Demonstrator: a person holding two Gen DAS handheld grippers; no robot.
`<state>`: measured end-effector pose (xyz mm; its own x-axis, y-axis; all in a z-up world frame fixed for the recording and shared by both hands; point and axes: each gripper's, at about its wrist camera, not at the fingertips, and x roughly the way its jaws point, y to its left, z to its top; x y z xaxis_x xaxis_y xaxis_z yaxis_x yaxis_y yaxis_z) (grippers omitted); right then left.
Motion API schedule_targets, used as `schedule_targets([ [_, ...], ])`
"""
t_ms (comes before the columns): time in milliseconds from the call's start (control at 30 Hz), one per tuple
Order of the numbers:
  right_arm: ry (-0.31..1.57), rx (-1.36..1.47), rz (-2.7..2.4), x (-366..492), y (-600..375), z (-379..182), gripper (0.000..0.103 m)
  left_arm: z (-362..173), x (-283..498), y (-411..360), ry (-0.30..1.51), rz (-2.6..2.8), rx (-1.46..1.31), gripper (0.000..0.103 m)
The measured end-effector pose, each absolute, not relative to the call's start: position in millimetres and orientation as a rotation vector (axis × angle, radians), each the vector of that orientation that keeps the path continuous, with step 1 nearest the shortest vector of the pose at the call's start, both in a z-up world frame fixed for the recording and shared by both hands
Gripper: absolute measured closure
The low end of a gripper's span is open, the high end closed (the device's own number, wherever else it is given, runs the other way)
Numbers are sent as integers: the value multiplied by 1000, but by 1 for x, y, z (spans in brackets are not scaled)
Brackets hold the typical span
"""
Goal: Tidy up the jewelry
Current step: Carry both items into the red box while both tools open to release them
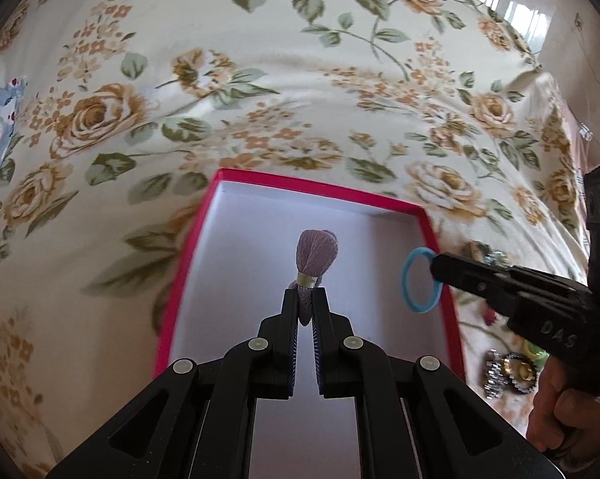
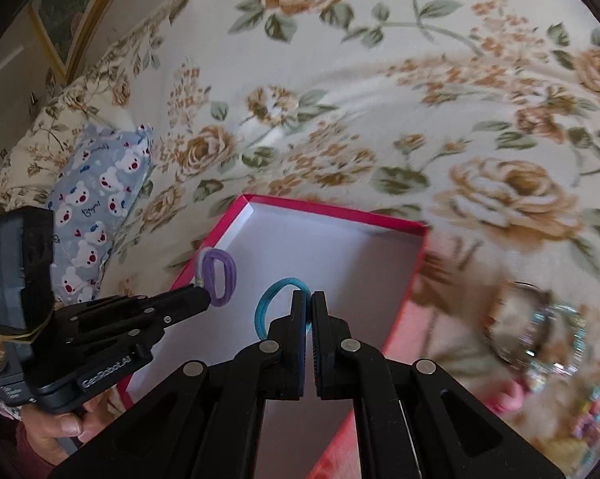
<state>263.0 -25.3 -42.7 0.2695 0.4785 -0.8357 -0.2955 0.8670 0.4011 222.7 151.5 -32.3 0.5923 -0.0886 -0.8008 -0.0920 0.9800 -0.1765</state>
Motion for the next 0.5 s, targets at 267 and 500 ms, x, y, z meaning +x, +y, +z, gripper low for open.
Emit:
schedule_targets([
  [267, 1253, 154, 523, 283, -10, -76, 101, -56, 253, 167, 1016, 33, -203, 97],
  [500, 1290, 103, 509, 289, -6, -89, 100, -65, 267, 166, 1046, 46, -186, 96],
])
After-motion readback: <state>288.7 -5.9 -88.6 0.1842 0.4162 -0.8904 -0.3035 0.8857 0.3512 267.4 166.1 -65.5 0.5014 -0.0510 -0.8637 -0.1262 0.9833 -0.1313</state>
